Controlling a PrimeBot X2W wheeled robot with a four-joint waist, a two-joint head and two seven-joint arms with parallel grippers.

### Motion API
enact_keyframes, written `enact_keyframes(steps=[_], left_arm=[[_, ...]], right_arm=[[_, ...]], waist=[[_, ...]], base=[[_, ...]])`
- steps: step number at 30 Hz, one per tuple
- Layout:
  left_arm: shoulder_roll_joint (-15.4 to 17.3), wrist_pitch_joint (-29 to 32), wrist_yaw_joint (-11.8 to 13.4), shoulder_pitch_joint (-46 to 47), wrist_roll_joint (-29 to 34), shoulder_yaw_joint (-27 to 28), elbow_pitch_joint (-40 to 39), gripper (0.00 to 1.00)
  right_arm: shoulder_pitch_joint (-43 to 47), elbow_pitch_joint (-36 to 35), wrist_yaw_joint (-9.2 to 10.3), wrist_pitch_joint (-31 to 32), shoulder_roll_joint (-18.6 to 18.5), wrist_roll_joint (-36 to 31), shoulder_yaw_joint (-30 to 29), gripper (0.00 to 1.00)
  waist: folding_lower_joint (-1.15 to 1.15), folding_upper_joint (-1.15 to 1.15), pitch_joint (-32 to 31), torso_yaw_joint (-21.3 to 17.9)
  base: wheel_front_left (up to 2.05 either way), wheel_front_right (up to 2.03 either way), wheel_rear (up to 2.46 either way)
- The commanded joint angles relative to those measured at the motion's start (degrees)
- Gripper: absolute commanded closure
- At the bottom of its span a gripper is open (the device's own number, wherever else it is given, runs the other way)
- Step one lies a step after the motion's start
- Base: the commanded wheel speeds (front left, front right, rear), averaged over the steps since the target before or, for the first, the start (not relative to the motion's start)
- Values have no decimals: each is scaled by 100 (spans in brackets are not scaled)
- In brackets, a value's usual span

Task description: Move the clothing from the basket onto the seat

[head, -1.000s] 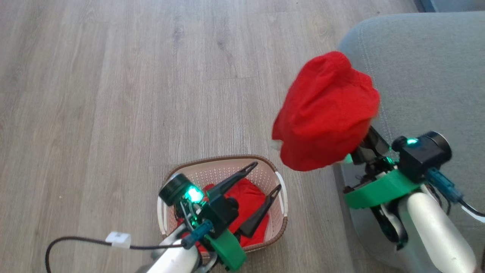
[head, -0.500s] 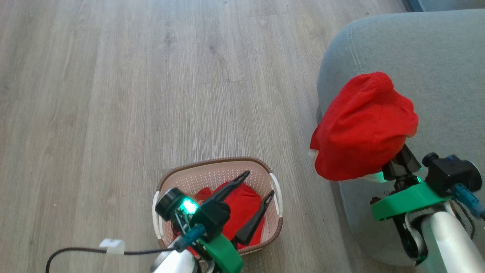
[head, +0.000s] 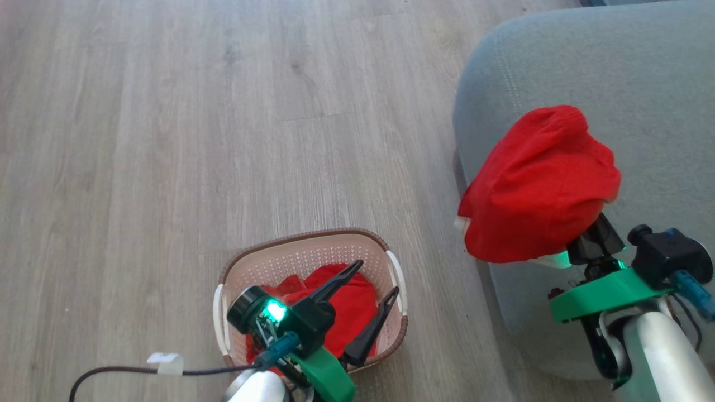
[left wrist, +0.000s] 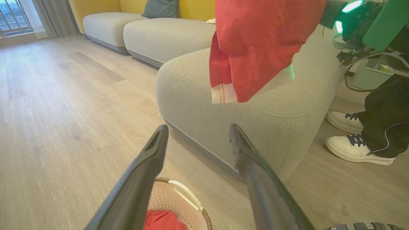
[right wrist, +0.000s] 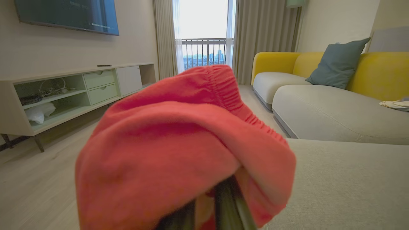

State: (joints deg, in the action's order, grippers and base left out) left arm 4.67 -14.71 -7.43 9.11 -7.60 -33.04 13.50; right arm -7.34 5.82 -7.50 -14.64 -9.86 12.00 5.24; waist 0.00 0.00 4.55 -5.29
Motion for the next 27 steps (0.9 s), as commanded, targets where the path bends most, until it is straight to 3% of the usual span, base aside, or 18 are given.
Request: enact_keyframes(steps=[1, 7, 27], left_arm=[[-55, -29, -5, 197, -17, 224, -194, 0], [-31, -29, -5, 260, 9, 223, -242, 0], [37, -29, -6, 588, 67, 4, -225, 0]], right_arm=[[-122, -221, 1, -36, -18, -56, 19, 100], [-158, -265, 1, -36, -27, -75, -77, 100], [-144, -387, 1, -36, 125, -133, -632, 100]], waist=[[0, 0, 32, -83], [0, 0, 115, -396], [0, 0, 623, -2090]], base=[[0, 0, 0], [0, 0, 0], [0, 0, 0]])
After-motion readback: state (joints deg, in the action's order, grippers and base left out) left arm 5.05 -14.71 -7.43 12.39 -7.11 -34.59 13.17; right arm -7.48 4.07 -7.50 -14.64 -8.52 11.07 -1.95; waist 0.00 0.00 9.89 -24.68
